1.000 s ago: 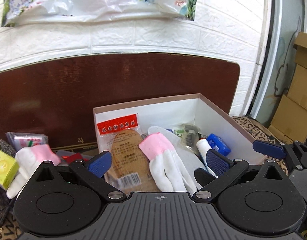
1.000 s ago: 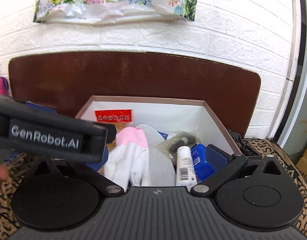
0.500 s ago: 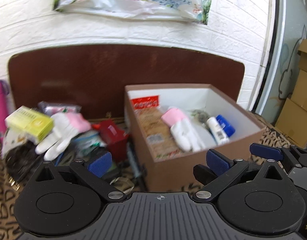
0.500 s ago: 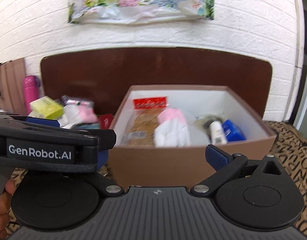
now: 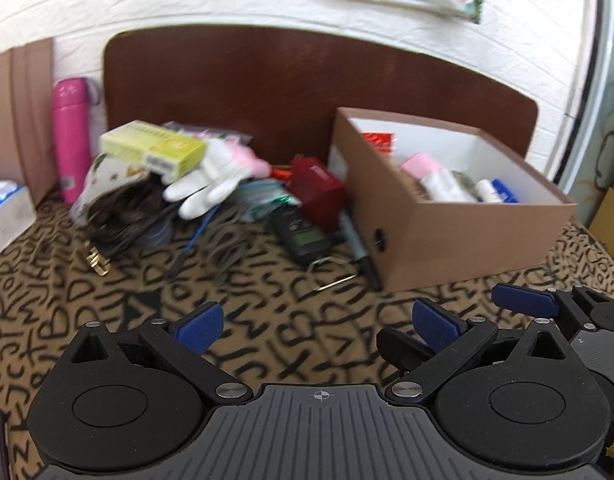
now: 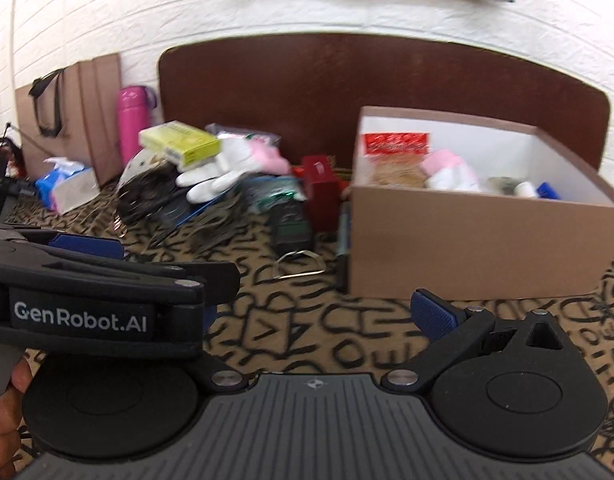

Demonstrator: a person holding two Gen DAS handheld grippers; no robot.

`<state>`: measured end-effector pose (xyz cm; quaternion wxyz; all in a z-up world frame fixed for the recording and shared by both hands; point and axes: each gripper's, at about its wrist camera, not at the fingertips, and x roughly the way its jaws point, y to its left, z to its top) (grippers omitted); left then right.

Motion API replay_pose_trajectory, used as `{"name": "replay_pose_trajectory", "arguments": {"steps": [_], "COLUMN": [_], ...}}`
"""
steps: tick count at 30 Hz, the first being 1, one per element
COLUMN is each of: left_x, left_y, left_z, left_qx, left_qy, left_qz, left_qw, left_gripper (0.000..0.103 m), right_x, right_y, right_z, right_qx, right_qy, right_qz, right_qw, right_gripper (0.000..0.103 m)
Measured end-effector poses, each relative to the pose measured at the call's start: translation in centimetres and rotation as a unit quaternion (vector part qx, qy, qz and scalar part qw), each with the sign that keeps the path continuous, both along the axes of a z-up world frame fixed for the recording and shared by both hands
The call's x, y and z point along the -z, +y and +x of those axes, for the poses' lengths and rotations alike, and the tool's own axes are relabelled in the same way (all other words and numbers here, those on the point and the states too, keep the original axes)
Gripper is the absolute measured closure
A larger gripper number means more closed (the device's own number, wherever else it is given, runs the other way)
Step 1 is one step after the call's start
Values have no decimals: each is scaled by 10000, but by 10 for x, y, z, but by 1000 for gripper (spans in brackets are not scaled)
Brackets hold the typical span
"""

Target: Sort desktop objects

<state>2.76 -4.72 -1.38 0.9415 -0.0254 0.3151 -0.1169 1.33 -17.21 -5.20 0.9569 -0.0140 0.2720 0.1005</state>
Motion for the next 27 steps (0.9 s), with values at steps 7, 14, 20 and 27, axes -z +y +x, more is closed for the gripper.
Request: {"name": "replay_pose_trajectory", "arguments": {"steps": [7,14,20,27], "left_x": [11,25,38,67], "left_y": [26,50,63,78], "left_z": [6,25,40,59], "left_qx": [-178,-396,-471,-678], "left_qy": [26,182,299,597], "left_qz": [57,45,146,174], "left_qw": [9998,9990,9983,9958], "left_gripper": [0,0,0,0], "right_x": [8,21,30,46], "right_y": [24,39,49,56], "right_z": [7,23,38,49], "right_qx": [-231,-338,-430,-476], "right_qy": [-14,89,215,445], "right_qz": [-149,-202,-233,-330], "right_qw": [9996,9992,9986,9973], "right_gripper": [0,0,0,0]}}
